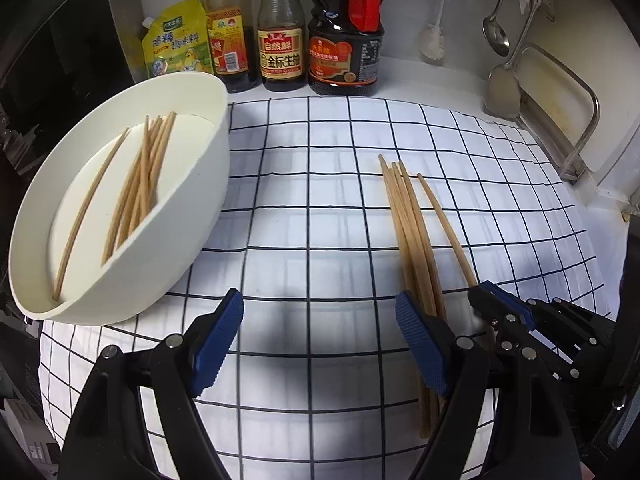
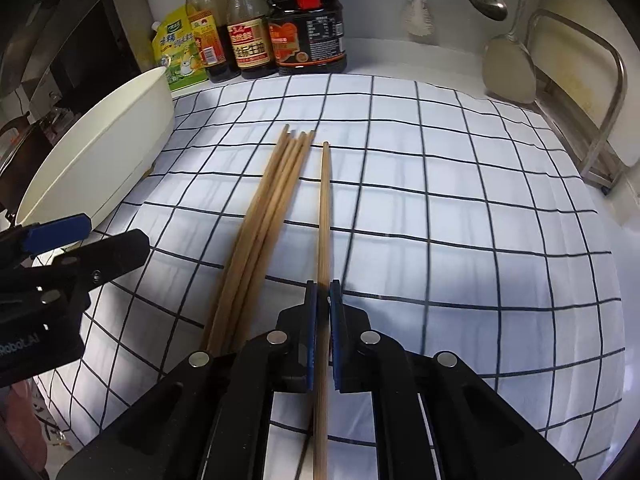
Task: Organize utensils
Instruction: 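Close the right tool on a chopstick while the left tool grasps another chopstick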
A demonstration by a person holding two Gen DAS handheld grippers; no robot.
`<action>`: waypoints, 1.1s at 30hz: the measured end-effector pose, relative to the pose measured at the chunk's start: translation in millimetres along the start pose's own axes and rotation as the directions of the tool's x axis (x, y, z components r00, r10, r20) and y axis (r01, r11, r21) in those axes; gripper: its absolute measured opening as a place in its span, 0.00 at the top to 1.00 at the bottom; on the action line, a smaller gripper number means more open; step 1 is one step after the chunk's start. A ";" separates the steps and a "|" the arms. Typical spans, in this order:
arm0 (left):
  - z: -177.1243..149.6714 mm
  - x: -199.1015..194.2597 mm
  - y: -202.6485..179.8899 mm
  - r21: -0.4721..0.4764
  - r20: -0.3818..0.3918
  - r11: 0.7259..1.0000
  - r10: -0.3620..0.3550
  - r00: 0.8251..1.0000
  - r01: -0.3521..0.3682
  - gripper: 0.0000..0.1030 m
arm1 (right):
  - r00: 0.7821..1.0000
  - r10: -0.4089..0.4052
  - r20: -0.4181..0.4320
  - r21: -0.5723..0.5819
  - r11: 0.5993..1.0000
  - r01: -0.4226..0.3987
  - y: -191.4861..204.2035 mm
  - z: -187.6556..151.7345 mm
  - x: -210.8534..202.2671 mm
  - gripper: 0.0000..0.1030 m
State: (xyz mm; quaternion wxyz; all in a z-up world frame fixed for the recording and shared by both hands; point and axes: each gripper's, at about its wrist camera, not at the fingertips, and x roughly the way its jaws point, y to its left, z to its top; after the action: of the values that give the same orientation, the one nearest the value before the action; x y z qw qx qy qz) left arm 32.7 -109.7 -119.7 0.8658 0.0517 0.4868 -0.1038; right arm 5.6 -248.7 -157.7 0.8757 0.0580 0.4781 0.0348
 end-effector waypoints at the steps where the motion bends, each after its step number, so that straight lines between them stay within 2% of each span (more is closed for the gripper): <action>1: 0.1 3.4 -2.6 0.004 -0.009 1.000 -0.005 1.000 0.005 0.25 | 1.000 0.001 0.000 0.013 1.000 -0.001 -3.7 -0.8 -1.0 0.94; 11: -2.3 33.6 -20.5 0.015 -0.078 0.999 -0.036 0.996 0.037 0.25 | 1.000 -0.008 -0.001 0.110 0.994 0.008 -37.5 -16.3 -16.1 0.94; 22: -3.2 42.0 -25.6 0.023 -0.071 1.000 0.003 0.997 -0.002 0.23 | 1.000 -0.004 0.010 0.113 0.994 0.003 -42.4 -16.2 -18.6 0.93; 28: -2.5 48.8 -26.6 0.038 -0.074 0.999 0.039 0.997 -0.037 0.19 | 1.000 -0.005 0.011 0.099 0.995 0.004 -40.3 -13.4 -17.9 0.80; 33: 1.1 51.5 -21.3 0.019 -0.069 0.998 0.058 0.996 -0.057 0.17 | 1.000 -0.031 0.003 0.073 0.997 0.030 -36.8 -13.0 -15.1 0.77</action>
State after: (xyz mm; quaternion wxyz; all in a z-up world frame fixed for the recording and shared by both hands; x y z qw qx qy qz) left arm 54.7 -137.4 -162.9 0.8505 0.0766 0.5141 -0.0808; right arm -13.3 -286.0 -157.0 0.8744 0.0824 0.4781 0.0039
